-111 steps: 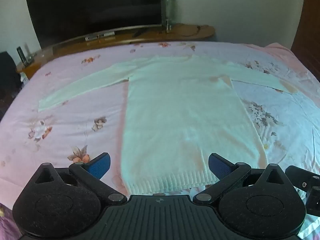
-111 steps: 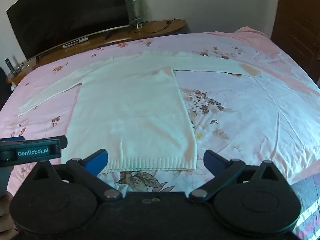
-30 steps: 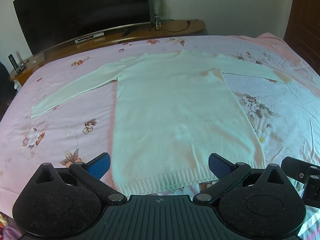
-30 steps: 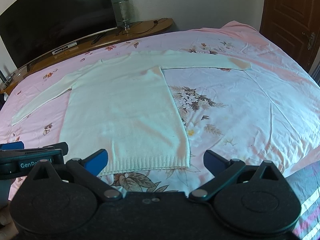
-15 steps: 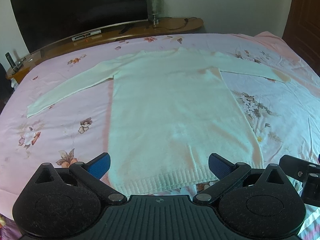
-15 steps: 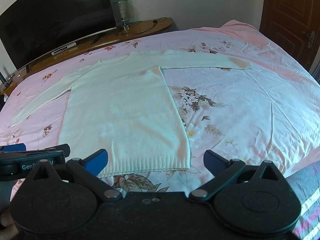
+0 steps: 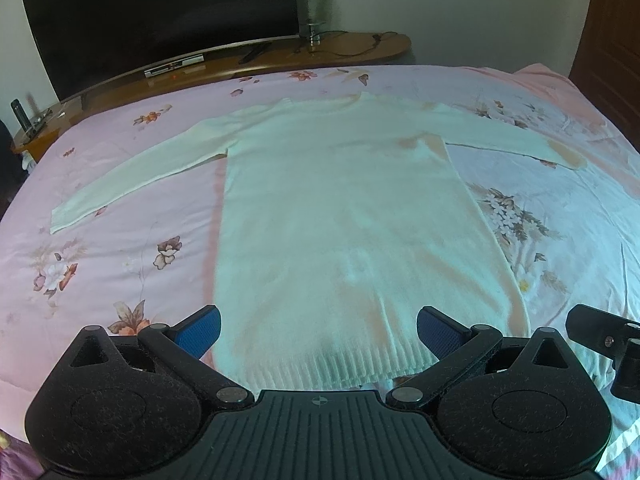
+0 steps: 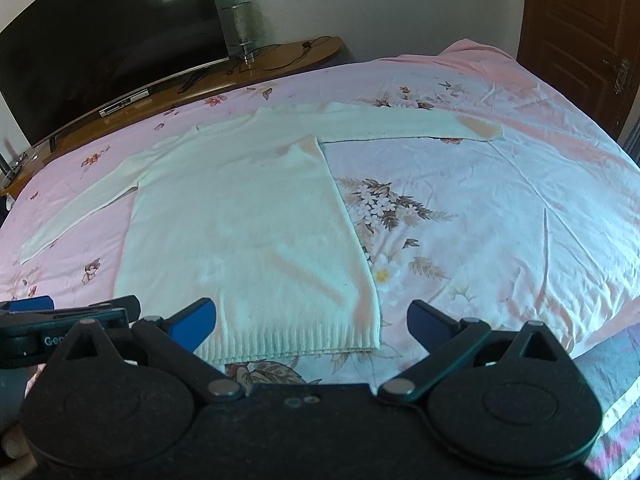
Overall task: Fold small clothes
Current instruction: 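Move both tools over the white sweater toward its sleeves, then grasp the sweater sleeve cuff with the right gripper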
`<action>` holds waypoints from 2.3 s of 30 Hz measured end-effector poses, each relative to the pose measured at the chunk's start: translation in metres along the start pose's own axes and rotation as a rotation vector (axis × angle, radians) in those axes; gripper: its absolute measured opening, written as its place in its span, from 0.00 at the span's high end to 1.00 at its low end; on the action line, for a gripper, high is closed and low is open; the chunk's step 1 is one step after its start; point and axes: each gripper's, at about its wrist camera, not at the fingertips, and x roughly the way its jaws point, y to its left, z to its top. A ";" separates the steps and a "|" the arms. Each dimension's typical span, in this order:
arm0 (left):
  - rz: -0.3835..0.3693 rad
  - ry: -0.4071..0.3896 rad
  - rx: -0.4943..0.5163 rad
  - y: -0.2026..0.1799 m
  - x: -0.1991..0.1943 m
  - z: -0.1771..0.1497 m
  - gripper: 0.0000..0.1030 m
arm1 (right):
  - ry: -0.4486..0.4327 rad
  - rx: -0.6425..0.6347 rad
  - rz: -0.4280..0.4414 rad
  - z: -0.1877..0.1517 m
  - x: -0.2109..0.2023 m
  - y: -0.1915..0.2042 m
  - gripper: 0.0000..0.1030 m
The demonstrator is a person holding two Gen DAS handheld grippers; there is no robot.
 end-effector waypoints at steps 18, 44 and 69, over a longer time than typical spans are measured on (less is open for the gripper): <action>0.041 0.006 -0.027 0.000 0.043 0.039 0.00 | -0.058 0.002 -0.023 0.031 0.032 -0.015 0.01; 0.115 0.058 -0.052 -0.047 0.197 0.160 0.00 | -0.116 0.092 -0.054 0.135 0.181 -0.111 0.03; 0.146 0.109 -0.045 -0.110 0.304 0.219 0.00 | -0.070 0.229 -0.124 0.190 0.293 -0.220 0.11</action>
